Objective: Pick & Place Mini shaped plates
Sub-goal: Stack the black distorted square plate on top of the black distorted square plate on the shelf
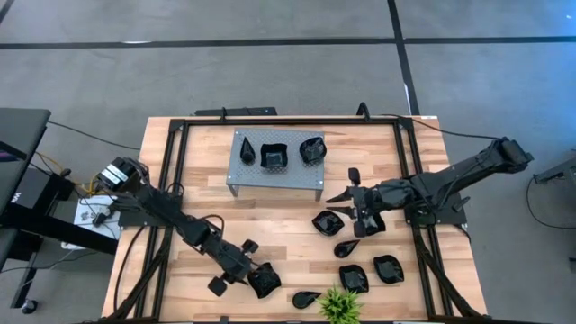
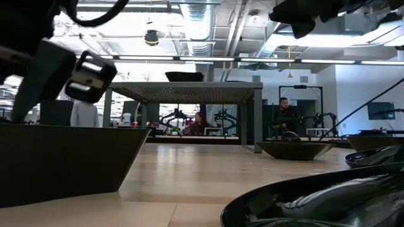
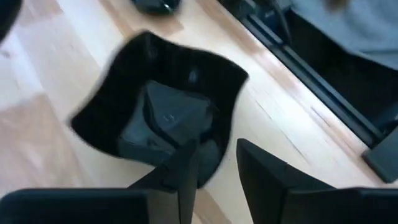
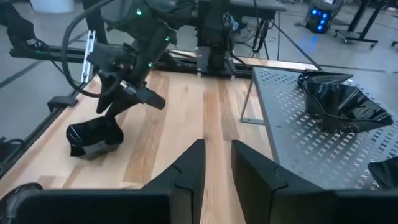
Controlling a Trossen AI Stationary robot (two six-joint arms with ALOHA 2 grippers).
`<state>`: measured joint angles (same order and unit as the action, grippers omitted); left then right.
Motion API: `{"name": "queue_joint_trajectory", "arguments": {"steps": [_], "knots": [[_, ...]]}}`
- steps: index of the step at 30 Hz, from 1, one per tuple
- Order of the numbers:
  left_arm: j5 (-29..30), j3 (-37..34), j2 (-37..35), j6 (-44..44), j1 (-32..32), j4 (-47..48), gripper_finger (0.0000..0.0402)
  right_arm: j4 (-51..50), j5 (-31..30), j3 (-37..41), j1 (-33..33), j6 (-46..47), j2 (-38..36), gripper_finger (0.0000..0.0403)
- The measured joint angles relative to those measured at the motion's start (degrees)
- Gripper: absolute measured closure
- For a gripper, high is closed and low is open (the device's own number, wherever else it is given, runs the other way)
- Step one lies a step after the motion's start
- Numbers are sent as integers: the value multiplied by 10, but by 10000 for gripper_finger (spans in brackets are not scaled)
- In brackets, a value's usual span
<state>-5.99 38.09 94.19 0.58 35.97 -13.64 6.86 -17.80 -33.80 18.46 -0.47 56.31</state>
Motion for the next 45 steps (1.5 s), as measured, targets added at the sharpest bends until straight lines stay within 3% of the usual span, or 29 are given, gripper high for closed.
{"name": "queue_joint_trajectory", "arguments": {"steps": [10, 17, 20, 24, 29, 33, 37, 41, 45], "knots": [[22, -3, 22, 22, 2, -2, 310, 1, 0, 0, -2, -1, -2, 331], [45, -3, 18, 22, -1, -4, 389, 1, 0, 0, -2, -1, -2, 331], [69, -3, 7, 22, -1, -3, 393, 1, 0, 0, -2, -1, -2, 331], [113, -3, -46, 22, -1, 20, 395, 1, 0, 0, -2, -1, -2, 331], [206, 12, -162, 24, -23, 113, 394, 1, -1, 0, -2, -1, -2, 331], [249, 44, -231, 116, -80, 161, 395, 1, -1, 0, -2, -1, -1, 331], [255, 84, -265, 222, -182, 165, 393, 3, -2, 0, -2, -1, -1, 331], [253, 127, -266, 209, -310, 162, 395, 5, -2, 0, -2, -1, -1, 331], [193, 126, -262, 199, -417, 181, 393, 5, -2, 0, -3, -1, -1, 331]]}}
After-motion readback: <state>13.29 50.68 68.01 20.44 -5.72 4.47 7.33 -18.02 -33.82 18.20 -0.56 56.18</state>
